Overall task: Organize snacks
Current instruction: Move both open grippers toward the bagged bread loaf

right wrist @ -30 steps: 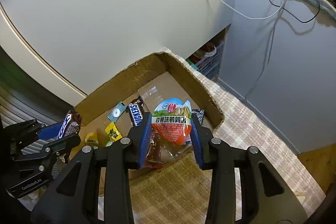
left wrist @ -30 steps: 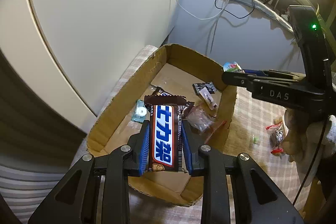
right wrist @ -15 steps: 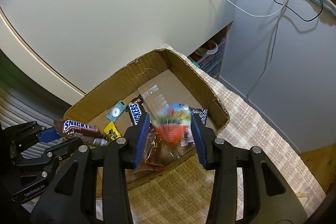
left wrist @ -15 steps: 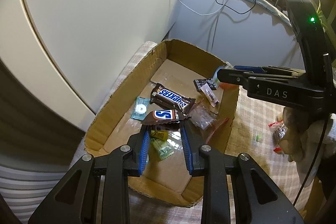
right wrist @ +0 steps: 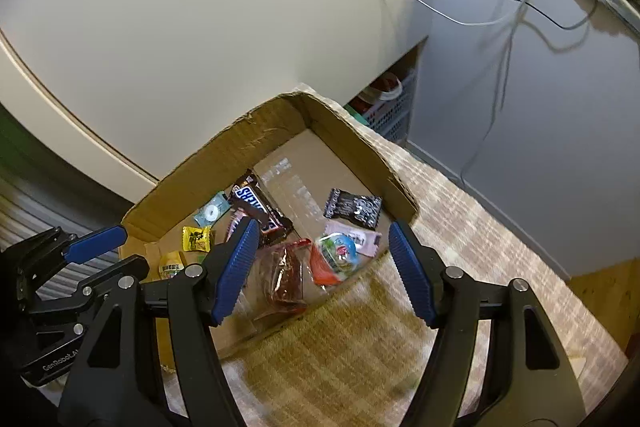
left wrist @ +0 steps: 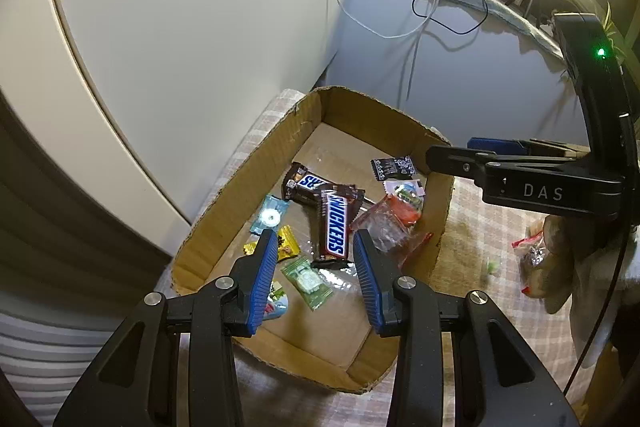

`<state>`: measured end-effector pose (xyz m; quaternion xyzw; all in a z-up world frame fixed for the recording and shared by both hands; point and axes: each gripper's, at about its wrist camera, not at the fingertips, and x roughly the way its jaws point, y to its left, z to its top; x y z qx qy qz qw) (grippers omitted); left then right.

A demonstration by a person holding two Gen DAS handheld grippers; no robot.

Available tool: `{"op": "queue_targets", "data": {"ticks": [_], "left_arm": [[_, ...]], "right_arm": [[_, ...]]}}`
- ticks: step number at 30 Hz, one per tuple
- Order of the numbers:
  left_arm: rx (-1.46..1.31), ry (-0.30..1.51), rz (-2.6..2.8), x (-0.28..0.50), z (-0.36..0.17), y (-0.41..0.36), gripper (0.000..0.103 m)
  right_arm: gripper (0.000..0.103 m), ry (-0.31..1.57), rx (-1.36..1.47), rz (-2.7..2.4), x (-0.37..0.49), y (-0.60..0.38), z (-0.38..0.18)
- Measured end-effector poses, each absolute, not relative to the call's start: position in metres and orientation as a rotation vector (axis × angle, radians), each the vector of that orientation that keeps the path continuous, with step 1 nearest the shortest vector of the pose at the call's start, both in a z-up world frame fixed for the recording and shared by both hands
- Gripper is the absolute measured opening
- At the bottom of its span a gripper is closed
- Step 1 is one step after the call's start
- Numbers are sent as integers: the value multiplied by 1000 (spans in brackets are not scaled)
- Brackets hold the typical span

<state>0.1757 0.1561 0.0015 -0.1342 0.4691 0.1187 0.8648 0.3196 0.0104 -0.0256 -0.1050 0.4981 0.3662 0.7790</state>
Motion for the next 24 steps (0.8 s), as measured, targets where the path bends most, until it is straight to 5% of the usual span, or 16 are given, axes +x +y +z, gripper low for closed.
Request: {"op": "queue_targets", "data": {"ticks": [6, 9, 20, 24], "left_arm": [[-280, 982, 238, 175, 3, 153, 39], [-273, 975, 233, 175, 5, 148, 52], [-279, 970, 145, 166, 3, 112, 60], [-289, 1018, 120, 170, -5, 95, 60]], "right_arm": [[70, 1011, -212, 781, 314, -3, -16], [71, 999, -195, 782, 312, -13, -13], [71, 1023, -154, 671, 297, -80, -15], [90, 1037, -119, 554, 292, -125, -21]]}}
